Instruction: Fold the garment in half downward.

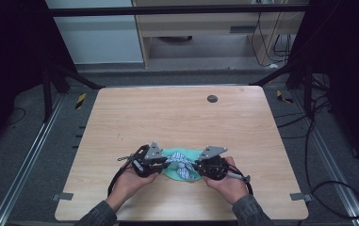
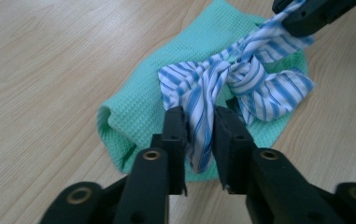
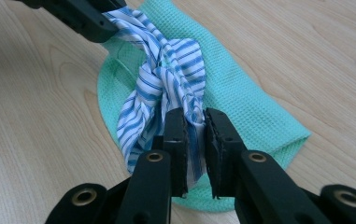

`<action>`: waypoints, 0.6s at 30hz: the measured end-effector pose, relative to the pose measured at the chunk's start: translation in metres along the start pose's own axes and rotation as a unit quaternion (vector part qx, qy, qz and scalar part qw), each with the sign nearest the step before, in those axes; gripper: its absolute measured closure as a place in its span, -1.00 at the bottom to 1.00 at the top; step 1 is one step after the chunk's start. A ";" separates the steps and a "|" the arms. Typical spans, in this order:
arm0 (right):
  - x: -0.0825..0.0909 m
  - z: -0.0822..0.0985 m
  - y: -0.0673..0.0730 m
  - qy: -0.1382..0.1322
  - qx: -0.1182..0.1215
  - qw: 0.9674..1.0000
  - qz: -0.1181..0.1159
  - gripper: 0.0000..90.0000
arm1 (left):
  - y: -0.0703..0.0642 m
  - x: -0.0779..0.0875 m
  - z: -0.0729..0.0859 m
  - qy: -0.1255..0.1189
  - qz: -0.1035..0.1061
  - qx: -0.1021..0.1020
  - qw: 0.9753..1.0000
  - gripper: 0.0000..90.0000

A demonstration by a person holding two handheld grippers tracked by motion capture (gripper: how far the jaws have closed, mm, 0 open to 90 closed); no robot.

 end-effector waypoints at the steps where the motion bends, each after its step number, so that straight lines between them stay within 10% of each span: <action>1: 0.001 0.000 0.000 -0.001 0.000 1.000 0.000 0.77 | 0.001 0.001 0.001 0.000 -0.003 -0.002 1.000 0.55; 6: 0.005 -0.003 -0.004 -0.003 0.002 1.000 0.002 0.77 | 0.004 0.002 0.003 0.001 -0.008 -0.002 1.000 0.20; 18: 0.013 -0.012 -0.009 -0.004 0.012 1.000 0.010 0.78 | 0.001 -0.011 0.003 0.009 0.014 0.010 1.000 0.16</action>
Point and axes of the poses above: each handheld gripper's, and its own axes: x roughly backward along the jaws, z roughly out of its underside, y roughly to its left, the point moved 10 cm from there along -x, roughly forward along the jaws, and after that the axes turned 3 degrees about x, right-handed, at the moved point
